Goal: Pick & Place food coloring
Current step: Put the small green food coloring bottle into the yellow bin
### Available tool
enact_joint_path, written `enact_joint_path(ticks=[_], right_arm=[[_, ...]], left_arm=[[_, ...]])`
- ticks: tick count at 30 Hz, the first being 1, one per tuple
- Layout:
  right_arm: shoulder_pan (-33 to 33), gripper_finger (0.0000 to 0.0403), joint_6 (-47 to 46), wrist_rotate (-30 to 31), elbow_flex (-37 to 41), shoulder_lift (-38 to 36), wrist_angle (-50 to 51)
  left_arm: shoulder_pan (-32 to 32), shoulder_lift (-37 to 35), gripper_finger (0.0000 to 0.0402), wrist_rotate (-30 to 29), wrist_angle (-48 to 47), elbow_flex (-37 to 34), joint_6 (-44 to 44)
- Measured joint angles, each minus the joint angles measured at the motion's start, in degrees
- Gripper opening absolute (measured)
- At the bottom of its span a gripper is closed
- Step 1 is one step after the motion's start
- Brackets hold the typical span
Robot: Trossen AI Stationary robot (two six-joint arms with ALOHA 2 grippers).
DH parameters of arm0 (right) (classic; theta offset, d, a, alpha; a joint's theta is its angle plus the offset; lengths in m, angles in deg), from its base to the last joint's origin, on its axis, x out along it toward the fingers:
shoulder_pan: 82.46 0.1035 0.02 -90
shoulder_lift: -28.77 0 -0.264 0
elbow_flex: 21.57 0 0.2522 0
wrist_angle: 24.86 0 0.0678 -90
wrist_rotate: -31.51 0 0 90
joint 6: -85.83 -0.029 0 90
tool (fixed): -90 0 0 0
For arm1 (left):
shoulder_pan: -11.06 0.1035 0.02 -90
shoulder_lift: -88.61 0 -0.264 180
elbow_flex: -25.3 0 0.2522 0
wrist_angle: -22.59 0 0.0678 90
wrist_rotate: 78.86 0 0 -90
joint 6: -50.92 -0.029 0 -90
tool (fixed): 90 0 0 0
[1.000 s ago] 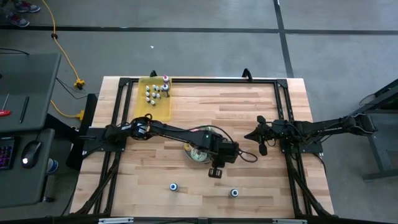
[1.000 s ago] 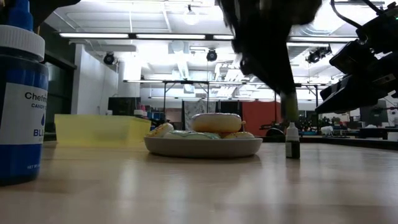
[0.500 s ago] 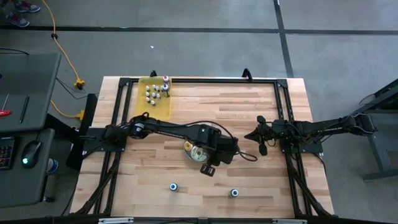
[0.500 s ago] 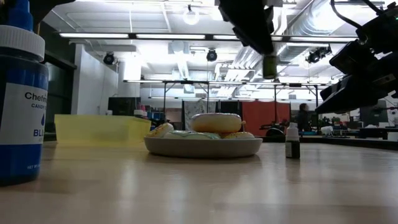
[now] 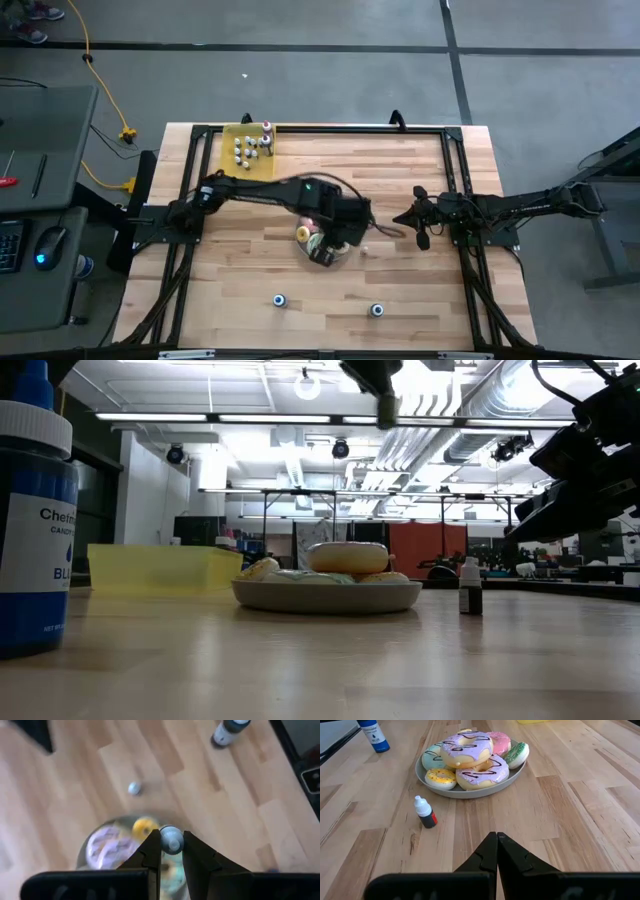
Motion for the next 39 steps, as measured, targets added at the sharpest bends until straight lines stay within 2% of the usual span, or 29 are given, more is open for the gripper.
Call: enact_joint_path(ticks=[5,14,18,23,29,34,39], right_arm=[[0.0,0.0000,0.0,0.0,0.0,0.0,-0.1],[0.0,0.0000,0.0,0.0,0.0,0.0,-0.1],[0.0,0.0000,0.0,0.0,0.0,0.0,-0.1],[0.0,0.0000,0.0,0.0,0.0,0.0,-0.1],[0.0,0.0000,0.0,0.0,0.0,0.0,-0.1],[0.0,0.0000,0.0,0.0,0.0,0.0,-0.1],[0.0,0.0000,0.0,0.0,0.0,0.0,-0.1]], left_arm=[[3.1,-3.8,0.0043,-2.1,-6.5,0.0,0.3],[10.8,-10.7,0.0043,-2.2,-14.8,-0.1,1.2],[14.5,-14.8,0.0043,-2.2,-16.0,-3.4,-0.1],[18.8,-22.5,0.0043,-1.4,-13.6,-15.3,-3.1],[23.2,-35.9,0.0043,1.4,-0.3,-38.0,-2.6],[27.4,-45.5,0.0043,4.2,10.6,-53.7,3.0],[32.8,-50.1,0.0043,2.2,13.9,-61.3,14.0]])
